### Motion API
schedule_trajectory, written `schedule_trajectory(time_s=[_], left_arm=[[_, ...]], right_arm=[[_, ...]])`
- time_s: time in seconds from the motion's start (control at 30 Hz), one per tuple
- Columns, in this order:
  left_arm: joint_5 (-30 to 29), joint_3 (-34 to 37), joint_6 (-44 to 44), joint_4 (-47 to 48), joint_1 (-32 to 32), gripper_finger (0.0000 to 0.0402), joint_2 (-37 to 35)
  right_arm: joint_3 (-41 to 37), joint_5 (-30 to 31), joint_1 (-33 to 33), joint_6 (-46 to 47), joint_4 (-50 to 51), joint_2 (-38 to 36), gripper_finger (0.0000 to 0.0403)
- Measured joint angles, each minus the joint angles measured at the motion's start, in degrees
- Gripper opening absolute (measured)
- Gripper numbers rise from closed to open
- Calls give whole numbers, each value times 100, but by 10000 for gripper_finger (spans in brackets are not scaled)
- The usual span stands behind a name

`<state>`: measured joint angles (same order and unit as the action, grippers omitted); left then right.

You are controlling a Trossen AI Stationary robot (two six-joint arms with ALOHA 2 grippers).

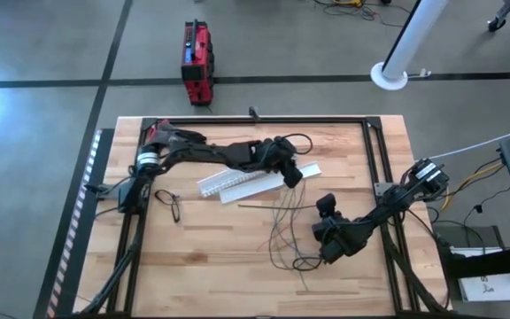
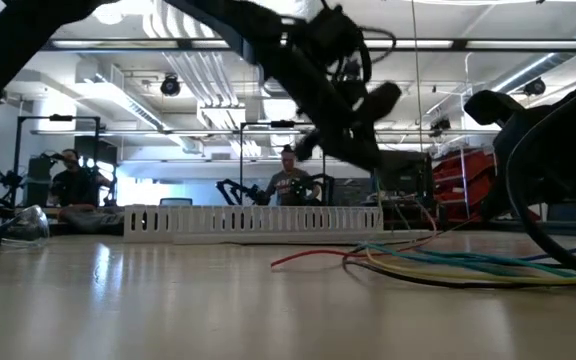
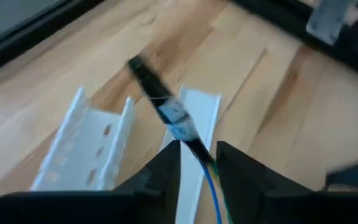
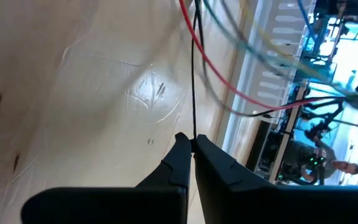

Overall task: Ziptie cables
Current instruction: Put the bundled colored cable into the zip tie

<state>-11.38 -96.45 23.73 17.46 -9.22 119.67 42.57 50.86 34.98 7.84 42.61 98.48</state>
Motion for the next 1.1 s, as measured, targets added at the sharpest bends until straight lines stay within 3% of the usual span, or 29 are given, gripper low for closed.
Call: schedule_trajectory(time_s=[0.13, 0.33, 0.57, 0.77, 0.9, 1.1], left_arm=[[-7, -111, -230, 905, 43, 122, -289], [19, -80, -277, 756, 161, 163, -453], [107, 22, -179, 1578, 588, 192, -652], [-981, 175, -473, 2037, 1592, 188, -731], [-1905, 405, -565, 2587, 2213, 173, -738], [-1957, 1082, -316, 3132, 2931, 146, -738]], right_arm=[[2, 21, 0, -197, 8, 0, 0], [13, 98, 0, -256, 13, 0, 0], [39, 118, 37, -282, 48, 0, 0], [86, 830, 53, -685, 53, 0, 0], [154, 916, 99, -1652, 37, 0, 0], [162, 874, 114, -3679, -12, -2, 0]])
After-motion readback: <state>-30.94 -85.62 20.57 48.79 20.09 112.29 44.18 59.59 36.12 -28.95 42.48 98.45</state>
